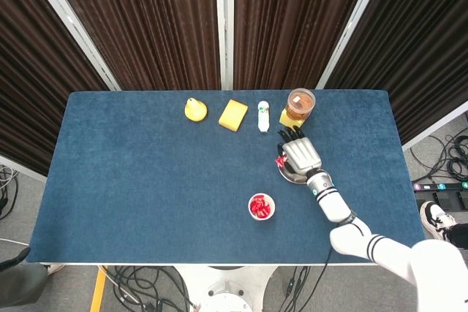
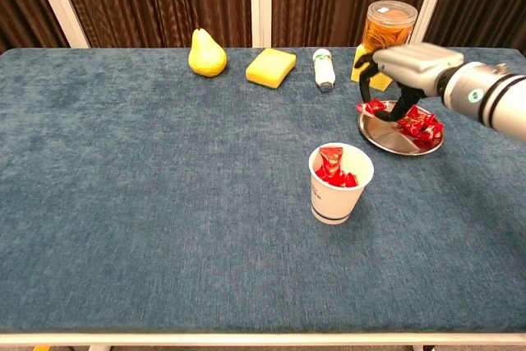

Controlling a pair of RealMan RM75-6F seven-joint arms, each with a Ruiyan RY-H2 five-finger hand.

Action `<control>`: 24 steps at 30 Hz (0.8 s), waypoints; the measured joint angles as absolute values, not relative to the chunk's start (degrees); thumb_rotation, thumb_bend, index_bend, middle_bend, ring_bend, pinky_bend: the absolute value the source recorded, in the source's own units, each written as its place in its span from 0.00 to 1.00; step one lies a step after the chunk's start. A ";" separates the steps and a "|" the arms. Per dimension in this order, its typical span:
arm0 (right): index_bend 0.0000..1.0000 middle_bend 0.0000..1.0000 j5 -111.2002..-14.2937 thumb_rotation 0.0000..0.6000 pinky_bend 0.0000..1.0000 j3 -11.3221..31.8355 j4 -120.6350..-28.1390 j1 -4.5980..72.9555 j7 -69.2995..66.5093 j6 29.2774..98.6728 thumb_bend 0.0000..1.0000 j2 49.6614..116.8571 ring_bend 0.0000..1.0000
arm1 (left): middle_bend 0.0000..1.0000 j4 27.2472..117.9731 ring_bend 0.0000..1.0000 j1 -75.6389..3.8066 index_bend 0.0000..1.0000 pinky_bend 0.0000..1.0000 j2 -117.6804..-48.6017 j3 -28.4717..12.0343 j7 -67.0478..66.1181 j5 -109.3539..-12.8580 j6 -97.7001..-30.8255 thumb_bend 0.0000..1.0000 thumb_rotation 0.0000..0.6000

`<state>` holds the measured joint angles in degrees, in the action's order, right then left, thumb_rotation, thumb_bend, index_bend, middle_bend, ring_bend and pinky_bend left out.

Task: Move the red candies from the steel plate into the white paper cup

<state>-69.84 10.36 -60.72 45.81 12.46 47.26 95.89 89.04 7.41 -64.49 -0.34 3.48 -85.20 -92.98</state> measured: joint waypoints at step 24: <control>0.43 0.04 -89.48 1.00 0.00 0.43 -88.21 41.21 10.38 55.98 0.39 83.61 0.00 | 0.04 89.08 0.08 7.62 0.07 0.15 -64.60 -0.18 3.59 -85.42 -93.29 0.16 1.00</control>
<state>-89.48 0.43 -88.21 41.21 10.38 55.98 83.61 89.08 7.62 -64.60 -0.18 3.59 -85.42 -93.29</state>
